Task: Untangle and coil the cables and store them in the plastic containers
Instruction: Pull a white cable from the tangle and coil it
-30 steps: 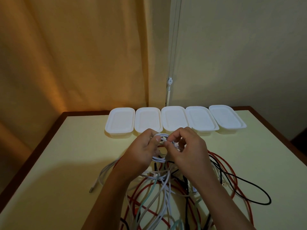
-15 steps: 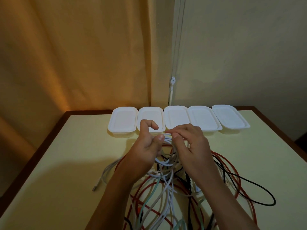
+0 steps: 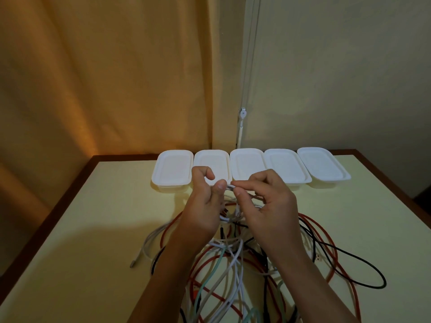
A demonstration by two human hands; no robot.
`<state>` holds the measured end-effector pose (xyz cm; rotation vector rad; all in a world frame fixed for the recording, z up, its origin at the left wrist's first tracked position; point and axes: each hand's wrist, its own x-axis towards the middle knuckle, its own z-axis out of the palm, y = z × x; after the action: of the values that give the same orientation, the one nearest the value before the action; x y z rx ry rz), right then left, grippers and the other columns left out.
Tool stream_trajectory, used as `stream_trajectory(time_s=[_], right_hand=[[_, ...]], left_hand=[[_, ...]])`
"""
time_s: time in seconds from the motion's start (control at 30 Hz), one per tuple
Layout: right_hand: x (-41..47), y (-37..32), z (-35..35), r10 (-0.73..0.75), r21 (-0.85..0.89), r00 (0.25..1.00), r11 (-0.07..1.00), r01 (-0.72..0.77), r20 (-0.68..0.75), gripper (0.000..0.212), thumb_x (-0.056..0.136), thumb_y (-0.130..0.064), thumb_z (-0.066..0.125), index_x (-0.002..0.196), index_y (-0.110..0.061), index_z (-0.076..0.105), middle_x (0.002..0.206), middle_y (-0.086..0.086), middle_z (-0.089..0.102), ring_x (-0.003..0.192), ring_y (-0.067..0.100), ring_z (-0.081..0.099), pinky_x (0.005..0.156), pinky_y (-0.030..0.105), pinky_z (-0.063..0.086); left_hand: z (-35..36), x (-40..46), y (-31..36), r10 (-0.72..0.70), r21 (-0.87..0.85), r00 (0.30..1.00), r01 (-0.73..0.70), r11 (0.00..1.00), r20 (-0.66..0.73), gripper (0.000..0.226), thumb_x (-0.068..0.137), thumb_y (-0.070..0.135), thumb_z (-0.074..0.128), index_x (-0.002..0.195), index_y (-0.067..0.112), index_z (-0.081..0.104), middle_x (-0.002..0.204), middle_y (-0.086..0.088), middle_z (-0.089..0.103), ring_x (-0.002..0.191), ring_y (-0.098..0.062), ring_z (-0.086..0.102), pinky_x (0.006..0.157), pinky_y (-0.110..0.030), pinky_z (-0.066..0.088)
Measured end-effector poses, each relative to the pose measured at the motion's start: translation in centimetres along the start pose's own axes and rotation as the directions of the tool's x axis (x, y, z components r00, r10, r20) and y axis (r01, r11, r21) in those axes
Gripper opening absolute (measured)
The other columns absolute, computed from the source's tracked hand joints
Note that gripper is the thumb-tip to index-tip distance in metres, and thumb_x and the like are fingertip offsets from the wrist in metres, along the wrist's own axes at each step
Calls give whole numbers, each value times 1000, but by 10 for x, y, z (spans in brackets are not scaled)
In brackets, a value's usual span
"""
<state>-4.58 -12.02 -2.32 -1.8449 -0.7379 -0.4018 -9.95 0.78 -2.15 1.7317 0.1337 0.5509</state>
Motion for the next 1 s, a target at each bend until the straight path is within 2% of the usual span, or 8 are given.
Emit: stream_trajectory(time_s=[0.1, 0.23, 0.53, 0.7, 0.8, 0.87, 0.93, 1.0], right_hand=[[-2, -3, 1, 3, 62, 997, 998, -8, 73, 17, 86, -9, 76, 101, -17, 80, 86, -7, 67, 84, 8, 66, 68, 11, 48], [-1, -1, 1, 100, 122, 976, 985, -125, 195, 12, 85, -12, 77, 94, -19, 82, 80, -13, 70, 79, 6, 65, 67, 10, 45], [0, -6, -4, 241, 58, 943, 964, -261, 231, 7, 82, -18, 81, 78, -24, 79, 66, -14, 68, 66, 6, 63, 58, 15, 47], [-1, -7, -5, 332, -6, 921, 941, -338, 204, 15, 74, -27, 88, 70, -23, 74, 59, -10, 66, 54, 5, 61, 53, 19, 48], [3, -6, -10, 373, -27, 908, 927, -375, 190, 36, 69, -31, 91, 86, -25, 59, 68, -6, 60, 58, 5, 54, 53, 18, 46], [4, -7, -14, 344, 1, 891, 933, -361, 296, 41, 74, -27, 88, 104, -33, 61, 84, -11, 64, 73, -1, 59, 62, 14, 51], [4, -7, -13, 281, 48, 867, 943, -328, 412, 24, 83, -24, 81, 103, -32, 70, 88, -15, 71, 81, 1, 66, 70, 23, 57], [3, -7, -13, 276, 89, 869, 936, -340, 411, 4, 86, -28, 78, 88, -26, 74, 77, -10, 72, 71, 8, 68, 67, 34, 59]], left_hand=[[2, 1, 1, -75, -97, 993, 66, 993, -94, 8, 104, 28, 34, 100, 24, 30, 60, 6, 34, 54, -5, 33, 52, -22, 34], [-2, 2, -1, -122, -129, 987, 108, 986, -101, 6, 106, 22, 34, 100, 20, 31, 51, 12, 32, 51, -5, 29, 49, -18, 32], [-10, -1, 5, -46, -104, 993, 57, 993, 106, 12, 105, 18, 39, 111, 9, 34, 56, 8, 34, 54, -10, 30, 53, -21, 30], [-18, -1, 2, -41, -53, 967, 56, 997, 251, 11, 104, 19, 44, 105, 17, 33, 56, 11, 42, 54, -9, 30, 53, -24, 28], [-22, -3, 4, -29, -80, 956, 55, 995, 292, 16, 103, 18, 46, 105, 13, 31, 57, 10, 35, 53, -9, 28, 51, -24, 25], [-24, -4, 7, -20, -130, 947, 65, 989, 320, 21, 98, 23, 48, 105, 13, 31, 61, 3, 32, 55, -12, 27, 54, -30, 22], [-27, -4, 7, -18, -135, 941, 68, 988, 339, 22, 95, 24, 49, 106, 15, 32, 62, 1, 33, 58, -15, 27, 56, -34, 21], [-28, -5, 7, -13, -87, 934, 48, 995, 356, 24, 95, 23, 51, 109, 17, 32, 63, 0, 39, 61, -19, 30, 58, -34, 26]])
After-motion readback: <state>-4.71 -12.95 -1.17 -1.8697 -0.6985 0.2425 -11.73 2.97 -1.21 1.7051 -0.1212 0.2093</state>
